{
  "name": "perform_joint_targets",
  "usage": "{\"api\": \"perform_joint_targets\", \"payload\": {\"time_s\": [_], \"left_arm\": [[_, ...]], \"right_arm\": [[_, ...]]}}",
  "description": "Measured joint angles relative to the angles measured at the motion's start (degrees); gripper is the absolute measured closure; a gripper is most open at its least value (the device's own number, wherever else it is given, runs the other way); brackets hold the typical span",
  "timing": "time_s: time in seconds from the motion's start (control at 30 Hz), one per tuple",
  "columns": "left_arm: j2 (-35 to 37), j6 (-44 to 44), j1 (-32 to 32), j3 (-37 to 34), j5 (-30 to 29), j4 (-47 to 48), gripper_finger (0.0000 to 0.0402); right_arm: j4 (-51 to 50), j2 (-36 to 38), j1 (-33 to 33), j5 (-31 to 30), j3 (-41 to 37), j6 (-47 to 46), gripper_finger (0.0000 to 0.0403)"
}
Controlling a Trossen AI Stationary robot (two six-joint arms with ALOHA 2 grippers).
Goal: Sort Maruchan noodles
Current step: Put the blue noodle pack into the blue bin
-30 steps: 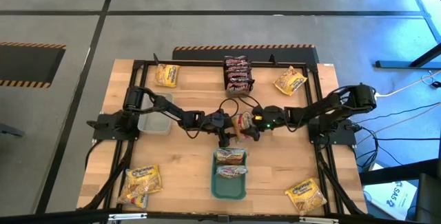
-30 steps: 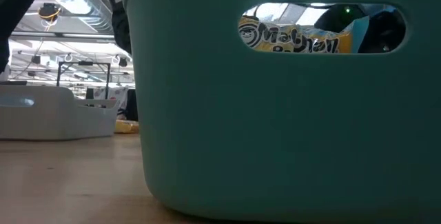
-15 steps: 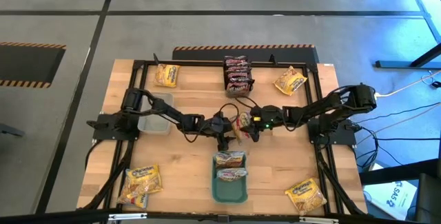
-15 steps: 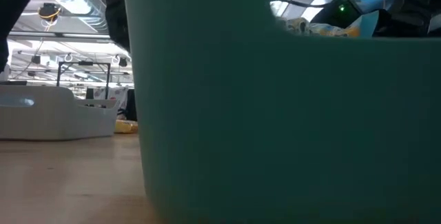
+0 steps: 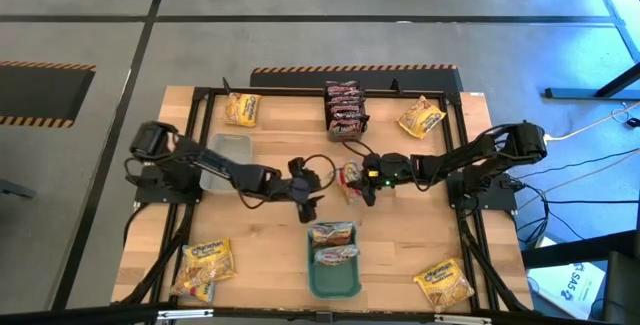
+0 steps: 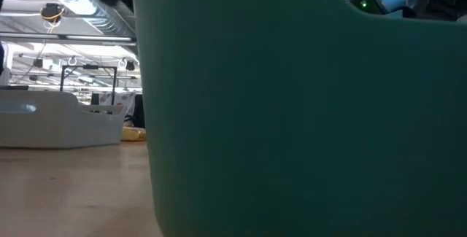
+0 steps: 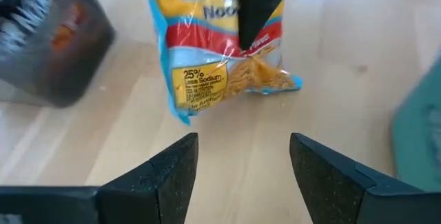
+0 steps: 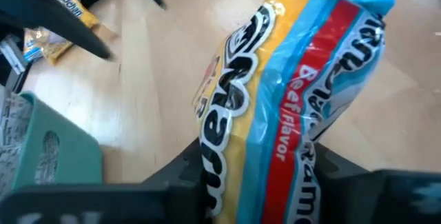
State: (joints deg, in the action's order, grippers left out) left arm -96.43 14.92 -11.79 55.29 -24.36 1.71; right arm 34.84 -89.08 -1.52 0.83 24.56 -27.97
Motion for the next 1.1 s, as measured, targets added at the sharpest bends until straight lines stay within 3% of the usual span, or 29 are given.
{"api": "perform_joint_targets", "payload": {"time_s": [0.17, 0.3, 0.57, 0.9, 1.1], "left_arm": [[4.56, 1.46, -6.15, -1.28, -5.53, 1.73, 0.0178], [5.63, 2.45, -11.37, -6.1, -9.22, -5.53, 0.0178], [5.65, 4.48, -17.83, -13.29, -9.22, -24.83, 0.0178], [5.65, 4.59, -21.79, -13.99, -9.27, -26.46, 0.0178], [5.65, 4.63, -22.87, -13.99, -9.82, -26.57, 0.0178]], "right_arm": [[0.2, 0.0, 0.0, -0.28, 0.0, 0.39, 0.0304], [0.16, 0.0, -0.02, 2.02, 0.0, 1.48, 0.0299], [-3.2, 1.84, 0.0, 2.32, 2.04, 3.3, 0.03], [-18.93, 3.15, 2.05, 4.22, 14.78, 8.03, 0.0298], [-33.73, 3.15, 6.58, -1.05, 25.96, 12.98, 0.0298]]}}
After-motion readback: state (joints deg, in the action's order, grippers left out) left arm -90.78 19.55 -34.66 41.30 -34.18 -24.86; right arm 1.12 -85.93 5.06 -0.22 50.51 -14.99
